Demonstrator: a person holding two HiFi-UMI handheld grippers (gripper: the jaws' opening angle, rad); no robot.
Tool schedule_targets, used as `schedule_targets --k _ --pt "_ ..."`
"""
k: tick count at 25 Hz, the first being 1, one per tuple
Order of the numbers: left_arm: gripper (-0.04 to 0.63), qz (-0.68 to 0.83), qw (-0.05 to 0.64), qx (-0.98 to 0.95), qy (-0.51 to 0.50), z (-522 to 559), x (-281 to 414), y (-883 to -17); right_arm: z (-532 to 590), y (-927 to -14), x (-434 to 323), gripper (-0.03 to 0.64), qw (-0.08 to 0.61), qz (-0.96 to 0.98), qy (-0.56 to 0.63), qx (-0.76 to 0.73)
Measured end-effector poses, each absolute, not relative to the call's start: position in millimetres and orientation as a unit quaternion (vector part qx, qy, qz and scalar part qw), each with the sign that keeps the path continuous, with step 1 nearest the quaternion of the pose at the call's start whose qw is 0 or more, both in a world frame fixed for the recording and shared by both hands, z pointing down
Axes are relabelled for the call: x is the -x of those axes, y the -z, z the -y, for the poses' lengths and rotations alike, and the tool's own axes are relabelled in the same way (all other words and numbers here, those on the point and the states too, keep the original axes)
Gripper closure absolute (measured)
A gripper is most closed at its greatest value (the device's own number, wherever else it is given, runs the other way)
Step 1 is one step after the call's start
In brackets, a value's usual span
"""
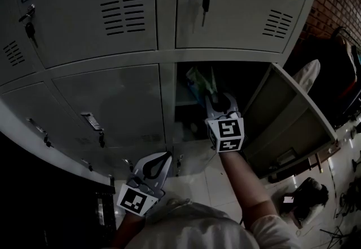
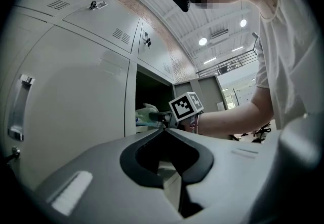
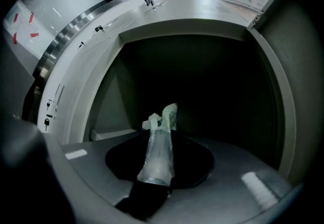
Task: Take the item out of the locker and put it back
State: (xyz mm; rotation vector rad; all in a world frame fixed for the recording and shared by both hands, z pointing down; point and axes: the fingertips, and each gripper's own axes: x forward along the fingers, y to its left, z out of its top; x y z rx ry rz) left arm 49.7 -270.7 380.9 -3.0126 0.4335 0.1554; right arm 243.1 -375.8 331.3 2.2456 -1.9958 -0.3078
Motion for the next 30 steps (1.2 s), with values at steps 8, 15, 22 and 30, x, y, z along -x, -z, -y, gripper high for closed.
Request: schedule_targets --k 8,15,22,30 --pt "0.594 -0.142 0.046 0.987 -0.052 280 -56 -381 360 -313 -241 0.237 0.006 0.670 0.130 -0.731" --pt "0.594 -0.155 0.053 0.983 -0.077 295 -54 -372 276 -341 -201 0.486 -0.005 0.682 0.144 -0.717" --pt "0.594 -0.133 0.038 0.989 -0.060 271 -48 -387 219 -399 -169 0.617 0.012 0.687 0.070 -0.724" --pt "0.594 -0.160 0.044 0.985 -0.055 194 -28 -399 131 -417 -137 0.617 0.012 0.709 0.045 -0.704"
